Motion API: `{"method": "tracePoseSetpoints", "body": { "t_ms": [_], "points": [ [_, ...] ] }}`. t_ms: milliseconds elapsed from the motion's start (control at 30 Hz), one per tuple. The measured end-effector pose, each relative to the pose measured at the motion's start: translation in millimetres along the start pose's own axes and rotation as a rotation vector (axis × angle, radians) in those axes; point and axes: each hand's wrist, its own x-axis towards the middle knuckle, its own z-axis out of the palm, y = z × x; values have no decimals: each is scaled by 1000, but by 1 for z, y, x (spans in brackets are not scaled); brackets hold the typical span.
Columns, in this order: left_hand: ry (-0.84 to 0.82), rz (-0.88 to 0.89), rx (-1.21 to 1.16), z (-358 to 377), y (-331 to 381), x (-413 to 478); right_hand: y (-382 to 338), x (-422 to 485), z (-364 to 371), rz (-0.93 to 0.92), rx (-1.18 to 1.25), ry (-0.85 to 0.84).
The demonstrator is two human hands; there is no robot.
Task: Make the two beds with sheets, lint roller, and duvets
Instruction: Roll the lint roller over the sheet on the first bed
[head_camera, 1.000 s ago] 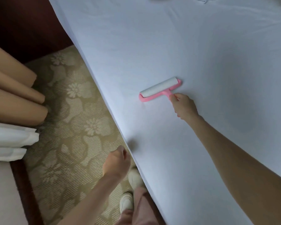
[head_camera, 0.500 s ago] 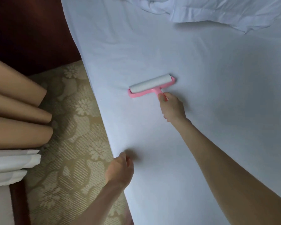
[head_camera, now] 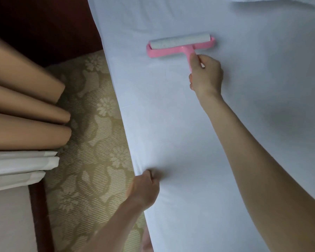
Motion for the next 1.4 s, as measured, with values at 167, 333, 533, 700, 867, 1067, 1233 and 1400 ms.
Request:
{"method": "tracePoseSetpoints", "body": {
  "t_ms": [167, 333, 533, 700, 867, 1067, 1233, 1400],
  "points": [
    [16, 9, 2, 3, 1, -2, 10, -28, 11, -33, -218, -133],
    [12, 34, -88, 4, -7, -7, 63, -133, -36, -45, -249, -135],
    [-37, 43, -149, -3, -15, -18, 115, -296, -153, 295, -290, -68],
    [31, 31, -107, -5, -22, -27, 106, -309, -166, 245, -487, -89],
    [-29, -14, -55, -8, -24, -24, 44, -167, -72, 188, -269, -235],
    [-36, -83, 1, -15, -31, -22, -14, -29, 20, 302, -127, -319],
    [49, -107, 3, -13, -34, -29, 23, -102, -17, 277, -174, -303],
    [90, -35, 11, -8, -22, -35, 74, -236, -112, 336, -253, -274]
  ]
}}
